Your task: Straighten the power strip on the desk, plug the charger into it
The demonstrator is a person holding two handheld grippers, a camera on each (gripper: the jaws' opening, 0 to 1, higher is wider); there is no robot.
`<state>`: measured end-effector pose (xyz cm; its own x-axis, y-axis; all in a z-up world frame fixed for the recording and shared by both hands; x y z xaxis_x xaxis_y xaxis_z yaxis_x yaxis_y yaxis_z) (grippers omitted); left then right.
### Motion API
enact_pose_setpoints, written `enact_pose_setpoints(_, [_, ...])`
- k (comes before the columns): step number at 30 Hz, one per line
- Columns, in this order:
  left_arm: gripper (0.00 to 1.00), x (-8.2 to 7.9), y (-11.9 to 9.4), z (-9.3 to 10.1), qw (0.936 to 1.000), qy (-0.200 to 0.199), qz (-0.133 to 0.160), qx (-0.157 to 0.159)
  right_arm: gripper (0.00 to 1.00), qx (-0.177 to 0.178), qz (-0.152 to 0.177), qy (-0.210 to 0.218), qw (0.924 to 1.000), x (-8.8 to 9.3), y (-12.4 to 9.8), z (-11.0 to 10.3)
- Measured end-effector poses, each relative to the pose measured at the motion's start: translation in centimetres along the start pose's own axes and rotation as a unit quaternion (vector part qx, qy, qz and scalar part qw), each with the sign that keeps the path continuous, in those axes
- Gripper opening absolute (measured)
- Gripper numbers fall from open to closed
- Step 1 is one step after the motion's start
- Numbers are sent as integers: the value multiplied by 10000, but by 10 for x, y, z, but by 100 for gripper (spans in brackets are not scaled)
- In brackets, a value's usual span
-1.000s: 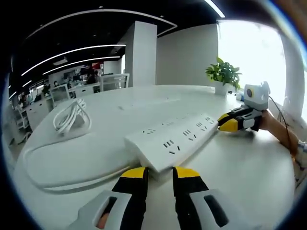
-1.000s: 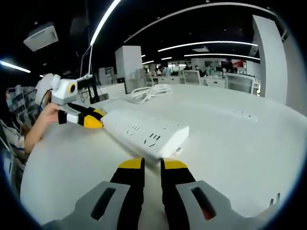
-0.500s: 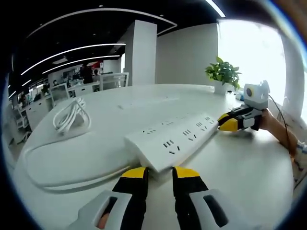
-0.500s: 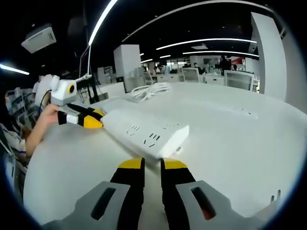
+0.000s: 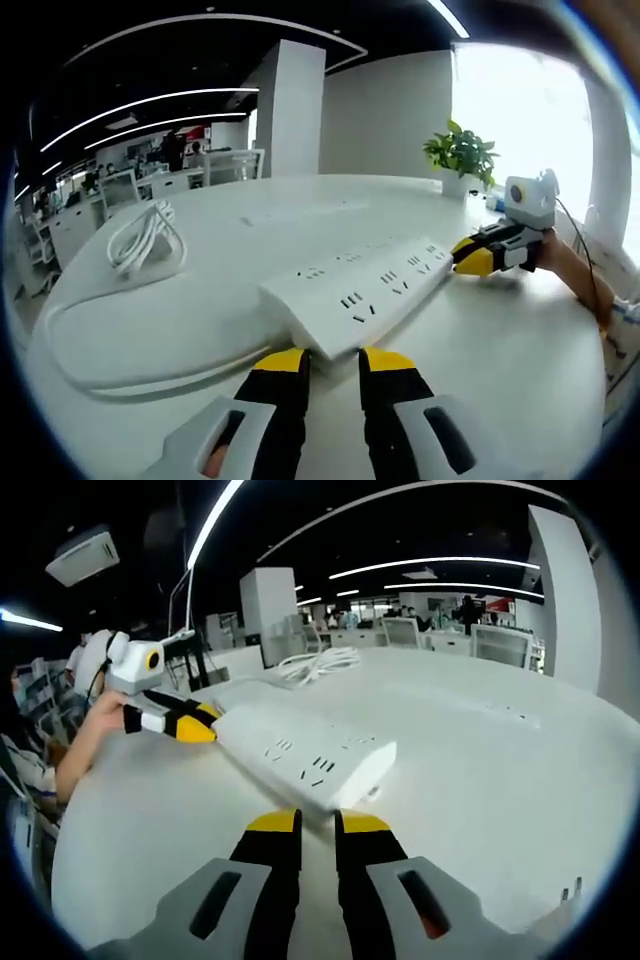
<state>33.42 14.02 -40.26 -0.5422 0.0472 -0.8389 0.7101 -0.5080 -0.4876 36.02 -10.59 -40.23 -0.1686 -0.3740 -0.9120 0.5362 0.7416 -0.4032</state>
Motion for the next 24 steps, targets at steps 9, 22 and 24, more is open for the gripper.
enact_pose_setpoints(9, [20, 0, -2, 0, 10000, 8, -42, 40, 13, -34, -43, 3, 10000, 0, -2, -3])
enact_pose_setpoints(22, [20, 0, -4, 2, 9999, 77, -87, 24, 13, -6, -137, 29, 9999, -1, -4, -5])
enact_pose_setpoints(24, [20, 2, -5, 3, 10000, 35, -81, 43, 13, -13, -149, 12, 9999, -2, -4, -5])
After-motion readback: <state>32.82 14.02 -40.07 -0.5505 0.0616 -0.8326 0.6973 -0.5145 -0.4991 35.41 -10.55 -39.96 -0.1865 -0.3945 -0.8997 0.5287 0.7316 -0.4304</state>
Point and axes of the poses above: the point that each gripper's makers call its tool centre point, and the gripper's own axes: y roughly forward along the fingers, z roughly to its right, x roughly out of its underside, the point moved 5 cm from there along -y, roughly backward along the fingers, and after that the axes turned 8 degrees about -y, right-handed, at the moved point
